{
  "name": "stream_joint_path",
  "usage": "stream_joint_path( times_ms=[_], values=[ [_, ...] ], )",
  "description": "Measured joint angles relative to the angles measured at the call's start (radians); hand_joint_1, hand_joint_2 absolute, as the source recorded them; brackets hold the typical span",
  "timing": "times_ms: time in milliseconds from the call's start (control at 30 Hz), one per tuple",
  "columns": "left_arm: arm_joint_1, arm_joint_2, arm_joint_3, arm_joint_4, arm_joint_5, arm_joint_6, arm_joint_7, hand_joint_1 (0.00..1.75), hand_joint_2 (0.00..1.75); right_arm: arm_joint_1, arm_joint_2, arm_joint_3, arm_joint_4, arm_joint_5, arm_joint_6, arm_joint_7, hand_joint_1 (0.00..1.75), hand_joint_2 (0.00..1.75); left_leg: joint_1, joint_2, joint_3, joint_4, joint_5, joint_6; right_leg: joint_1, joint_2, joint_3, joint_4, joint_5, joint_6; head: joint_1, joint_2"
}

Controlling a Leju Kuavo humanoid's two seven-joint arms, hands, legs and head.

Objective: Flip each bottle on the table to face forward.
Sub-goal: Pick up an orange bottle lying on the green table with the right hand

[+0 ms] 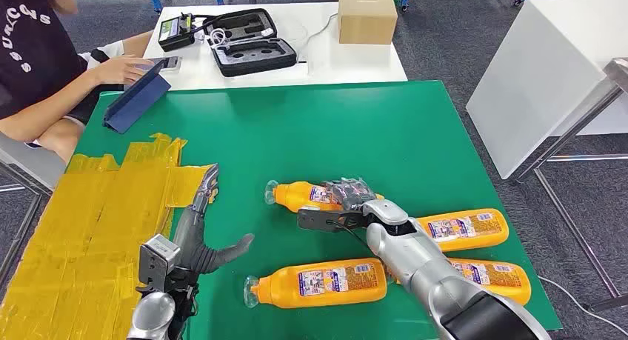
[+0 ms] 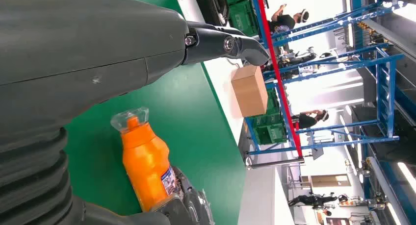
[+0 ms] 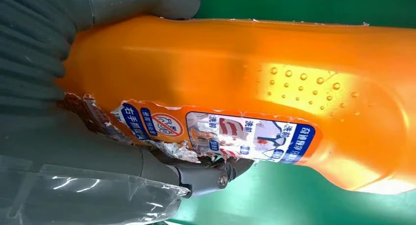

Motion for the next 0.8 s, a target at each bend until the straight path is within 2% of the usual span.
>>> stream_joint_path(
  times_ms=[100,233,400,533,700,800],
  values=[
    [0.000,0.000,0.000,0.000,0.000,0.000,0.001,0.00,1.75,0.004,0.004,-0.009,0.000,-0.013,-0.024,0.000,1.75,1.75,0.000,0.000,0.000,0.000,0.000,0.000,0.000,0.000,0.000,0.000,0.000,0.000,0.000,0.000],
    [0.002,-0.002,-0.002,-0.002,-0.006,0.001,0.006,0.00,1.75,0.044,0.020,-0.054,-0.040,-0.075,-0.109,-0.039,1.75,1.75,0.000,0.000,-0.001,0.000,0.000,0.000,0.000,0.000,0.000,0.000,0.000,0.000,0.000,0.000],
    [0.015,-0.008,-0.013,-0.019,-0.028,0.001,0.017,0.00,1.75,0.161,0.056,-0.148,-0.244,-0.145,-0.190,-0.101,1.75,1.75,0.000,-0.001,-0.003,0.000,0.000,0.000,0.000,-0.001,-0.003,0.000,0.000,0.000,0.000,0.000],
    [0.020,-0.009,-0.023,-0.031,-0.031,0.000,0.021,0.00,1.75,0.230,0.080,-0.220,-0.396,-0.178,-0.202,-0.133,1.75,1.75,0.000,-0.001,-0.004,0.000,0.000,0.000,0.000,-0.001,-0.003,0.000,0.000,0.000,0.000,0.000],
    [0.022,-0.013,-0.030,-0.034,-0.006,-0.014,0.039,0.00,1.75,0.310,0.117,-0.284,-0.555,-0.265,-0.210,-0.238,1.75,1.75,0.000,-0.001,-0.004,0.000,0.000,0.000,0.000,-0.001,-0.004,0.000,0.000,0.000,0.000,0.000],
    [0.022,-0.017,-0.032,-0.031,0.007,-0.019,0.045,0.00,1.75,0.352,0.142,-0.303,-0.644,-0.324,-0.190,-0.269,1.75,1.75,0.000,-0.001,-0.004,0.000,0.000,0.000,0.000,-0.001,-0.004,0.000,0.000,0.000,0.000,0.000]
  ],
)
